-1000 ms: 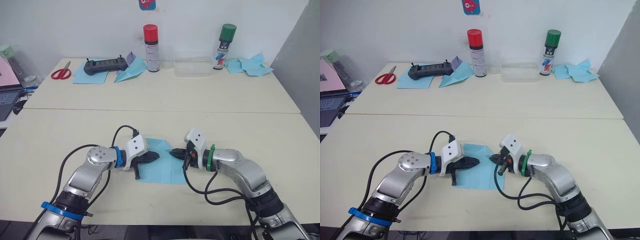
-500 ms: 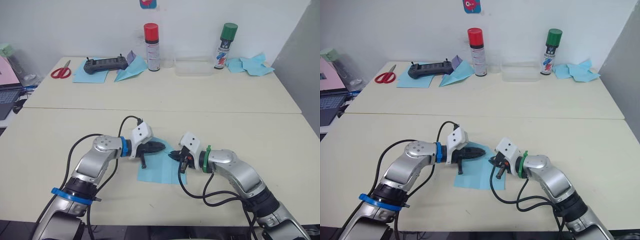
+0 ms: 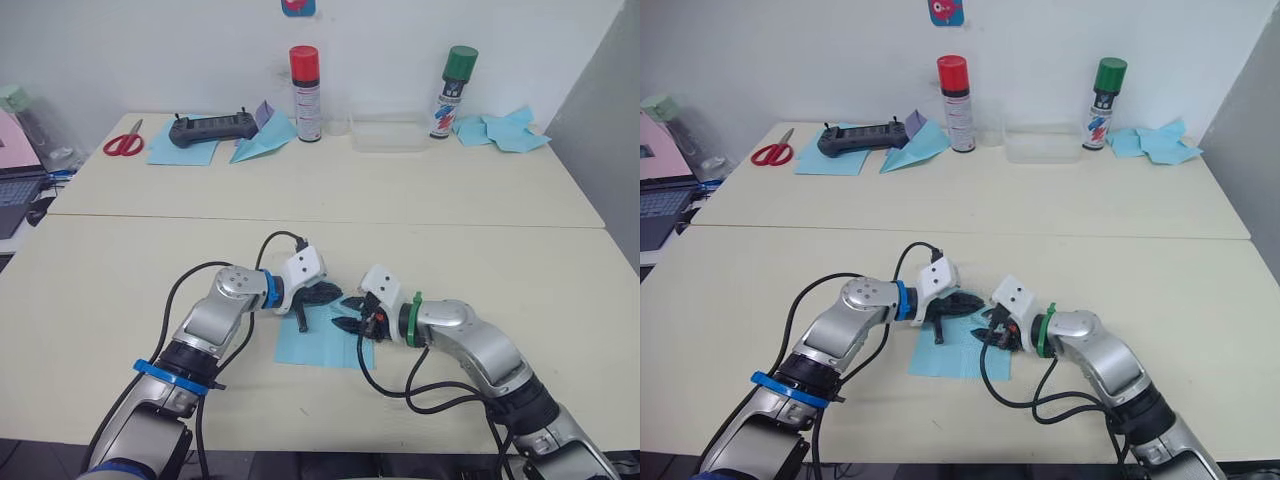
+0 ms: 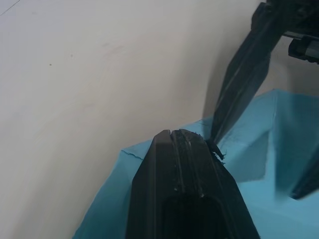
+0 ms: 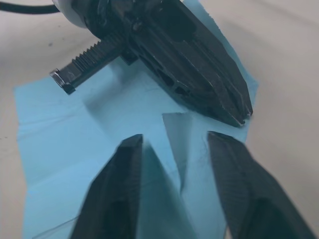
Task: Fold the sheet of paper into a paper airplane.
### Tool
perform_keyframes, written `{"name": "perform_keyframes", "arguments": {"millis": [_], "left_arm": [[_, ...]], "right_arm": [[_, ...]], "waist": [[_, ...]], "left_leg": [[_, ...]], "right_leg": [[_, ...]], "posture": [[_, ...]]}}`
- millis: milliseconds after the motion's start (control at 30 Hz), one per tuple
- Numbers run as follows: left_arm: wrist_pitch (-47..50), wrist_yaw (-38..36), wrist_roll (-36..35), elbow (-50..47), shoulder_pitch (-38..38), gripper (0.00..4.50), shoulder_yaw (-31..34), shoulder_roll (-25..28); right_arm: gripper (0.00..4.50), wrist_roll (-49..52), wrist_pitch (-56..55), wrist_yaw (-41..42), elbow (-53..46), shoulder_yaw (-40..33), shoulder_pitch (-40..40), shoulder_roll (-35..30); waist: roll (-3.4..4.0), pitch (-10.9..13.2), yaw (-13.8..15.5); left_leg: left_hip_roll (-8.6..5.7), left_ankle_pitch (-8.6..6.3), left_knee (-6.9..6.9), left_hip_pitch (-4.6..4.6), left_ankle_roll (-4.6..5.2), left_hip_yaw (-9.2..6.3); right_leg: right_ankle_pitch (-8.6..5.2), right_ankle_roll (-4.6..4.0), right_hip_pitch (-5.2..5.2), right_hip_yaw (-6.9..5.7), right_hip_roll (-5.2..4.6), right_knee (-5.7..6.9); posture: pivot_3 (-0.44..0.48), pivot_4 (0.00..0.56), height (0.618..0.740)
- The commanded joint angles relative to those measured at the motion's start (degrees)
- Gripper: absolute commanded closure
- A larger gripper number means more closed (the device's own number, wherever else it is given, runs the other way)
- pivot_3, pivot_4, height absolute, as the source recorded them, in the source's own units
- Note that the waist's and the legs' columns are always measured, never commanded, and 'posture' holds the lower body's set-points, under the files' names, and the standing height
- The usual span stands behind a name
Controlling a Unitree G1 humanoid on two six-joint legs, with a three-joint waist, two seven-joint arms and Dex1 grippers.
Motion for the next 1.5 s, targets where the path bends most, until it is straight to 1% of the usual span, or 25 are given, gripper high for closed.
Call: {"name": "perform_keyframes", "arguments": {"millis": [33,167,367,467,533,600,633,767,900,1067,1333,1500], "left_arm": [[-0.9,-1.2,1.9,1.1,0.6,4.5,-2.1,-0.1],[-2.2,-1.5,2.9,1.8,0.5,4.5,-2.2,-0.4],[-2.9,-2.1,3.1,1.7,0.7,4.5,-2.4,-0.7],[-3.8,-2.1,3.8,1.8,0.9,4.5,-2.8,-0.5],[-4.0,-2.2,3.9,1.8,1.0,4.5,-2.8,-0.6],[-4.3,-2.3,4.0,2.1,0.9,4.5,-2.7,-0.7],[-4.4,-2.4,4.1,2.2,0.9,4.5,-2.7,-0.8],[-5.6,-3.2,4.6,2.6,0.7,4.5,-3.0,-0.7],[-6.1,-3.4,4.8,2.9,0.5,4.5,-2.8,-0.8],[-6.3,-3.4,5.0,3.2,0.3,4.5,-2.8,-0.9],[-6.3,-3.2,5.2,3.4,0.3,4.5,-2.8,-1.2],[-6.6,-3.2,5.3,4.1,0.0,4.5,-2.9,-1.5]], "right_arm": [[2.2,6.3,6.9,1.7,-3.5,-3.8,0.9,0.2],[2.2,9.0,10.3,3.6,-5.4,-4.3,1.0,-1.7],[2.2,12.5,10.6,4.7,-7.1,-7.4,0.7,-2.6],[2.79,15.0,11.4,4.4,-7.6,-10.5,0.3,-2.4],[3.44,15.6,11.4,3.0,-7.2,-12.4,-0.1,-1.8],[4.25,14.9,10.6,1.3,-5.9,-13.2,-0.6,-1.2],[4.48,14.0,9.8,0.8,-5.3,-12.9,-0.8,-1.2],[4.48,5.9,3.7,-3.3,0.4,-8.3,-1.5,-0.9],[4.48,3.8,2.1,-3.2,0.9,-6.1,-0.9,-0.9],[4.48,2.3,1.8,-2.1,-0.3,-4.4,1.3,-2.6],[4.48,2.3,1.3,-1.8,-3.4,-4.9,4.4,-4.8],[4.48,4.7,-1.3,-2.1,-2.8,-8.0,3.1,-1.4]], "waist": [[0.0,0.0,0.0],[0.0,0.0,0.0],[0.0,0.0,0.0],[0.0,0.0,0.0],[0.0,0.0,0.0],[0.0,0.0,0.0],[0.0,0.0,0.0],[0.0,0.0,0.0],[0.0,0.0,0.0],[0.0,0.0,0.1],[0.01,0.0,0.2],[0.01,0.0,0.2]], "left_leg": [[0.0,0.0,0.0,0.0,0.0,0.0],[0.0,0.0,-0.02,0.0,0.01,-0.01],[0.0,0.0,-0.01,-0.01,0.01,-0.01],[-0.01,0.0,-0.01,-0.02,0.01,-0.01],[-0.01,-0.01,-0.01,-0.02,0.01,-0.02],[-0.01,0.0,-0.01,-0.02,0.01,-0.02],[0.0,-0.01,-0.01,-0.02,0.01,-0.02],[0.0,-0.01,-0.01,-0.02,0.01,-0.02],[0.0,-0.01,-0.02,-0.03,0.01,0.0],[-0.01,-0.01,-0.01,-0.04,0.02,-0.01],[-0.01,-0.01,0.0,-0.03,0.02,-0.02],[-0.01,-0.01,0.01,-0.03,0.02,-0.03]], "right_leg": [[0.0,0.0,0.0,0.0,0.0,-0.01],[0.0,0.0,0.0,-0.01,0.0,-0.02],[0.0,0.0,0.0,-0.01,0.0,-0.02],[0.0,0.01,0.01,-0.01,0.0,-0.04],[0.0,0.0,0.01,-0.02,0.0,-0.05],[0.0,0.01,0.02,-0.02,0.0,-0.04],[0.0,0.01,0.01,-0.02,0.0,-0.04],[0.0,0.01,0.01,-0.03,0.0,-0.05],[0.0,0.0,0.0,-0.02,0.0,-0.07],[0.0,0.01,0.02,-0.02,0.0,-0.08],[0.0,0.01,0.04,-0.02,0.0,-0.08],[0.0,0.01,0.04,-0.03,0.0,-0.07]], "posture": [[0.0,0.15,0.74],[0.0,0.15,0.74],[0.0,0.15,0.74],[0.0,0.15,0.74],[0.0,0.15,0.74],[0.0,0.15,0.74],[0.0,0.15,0.74],[0.0,0.15,0.74],[0.0,0.15,0.74],[0.0,0.15,0.74],[0.0,0.15,0.74],[0.0,0.15,0.74]]}}
